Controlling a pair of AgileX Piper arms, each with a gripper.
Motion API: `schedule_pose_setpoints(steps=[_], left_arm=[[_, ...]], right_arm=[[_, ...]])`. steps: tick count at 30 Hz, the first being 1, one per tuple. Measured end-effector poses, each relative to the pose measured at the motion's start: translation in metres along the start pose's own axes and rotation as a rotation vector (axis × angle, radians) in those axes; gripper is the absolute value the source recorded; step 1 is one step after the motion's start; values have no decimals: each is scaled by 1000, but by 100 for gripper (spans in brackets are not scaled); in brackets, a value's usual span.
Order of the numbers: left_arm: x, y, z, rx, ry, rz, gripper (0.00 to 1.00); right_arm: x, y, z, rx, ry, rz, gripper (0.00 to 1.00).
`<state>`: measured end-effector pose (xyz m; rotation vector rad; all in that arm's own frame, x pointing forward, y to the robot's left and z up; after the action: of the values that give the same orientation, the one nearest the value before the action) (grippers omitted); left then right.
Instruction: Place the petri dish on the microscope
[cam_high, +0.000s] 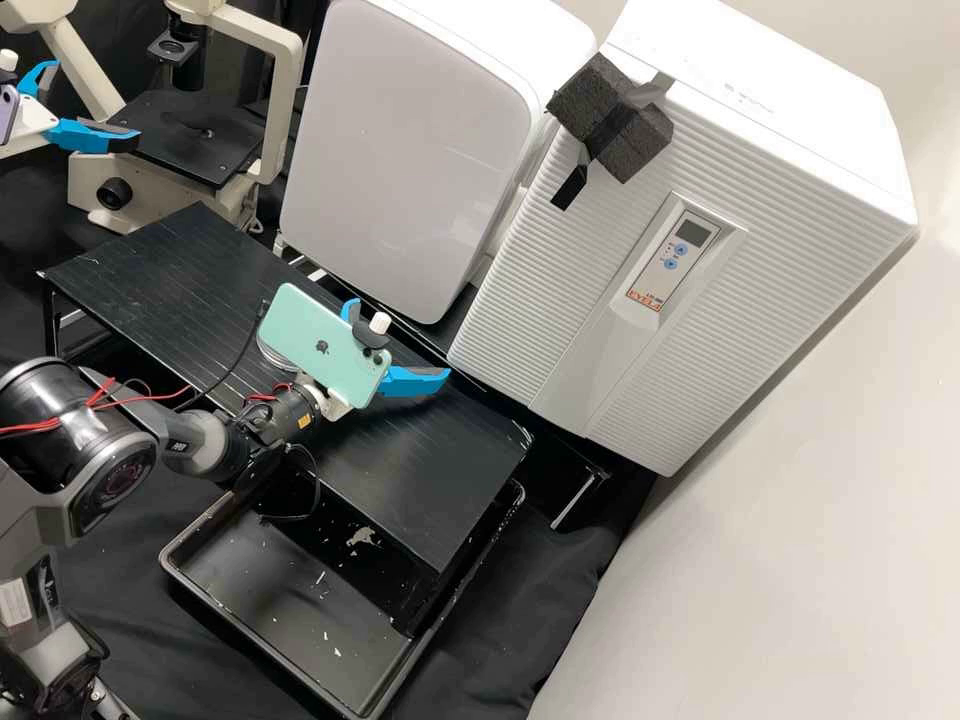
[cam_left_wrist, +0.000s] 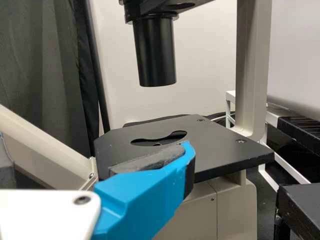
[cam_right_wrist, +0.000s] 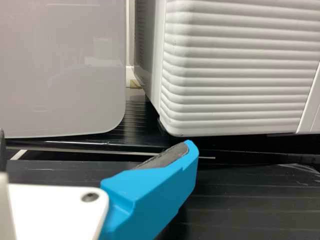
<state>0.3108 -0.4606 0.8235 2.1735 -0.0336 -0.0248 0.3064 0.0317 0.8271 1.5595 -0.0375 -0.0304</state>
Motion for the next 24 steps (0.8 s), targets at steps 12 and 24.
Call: schedule_pose_setpoints(steps=[12,24], left_arm=[[0,0,5,9,-43,-7,100],[-15,12,81,1,-490,-27,100]], right_arm=[[0,0,0,0,0,0,100],[0,0,0,0,0,0,100]])
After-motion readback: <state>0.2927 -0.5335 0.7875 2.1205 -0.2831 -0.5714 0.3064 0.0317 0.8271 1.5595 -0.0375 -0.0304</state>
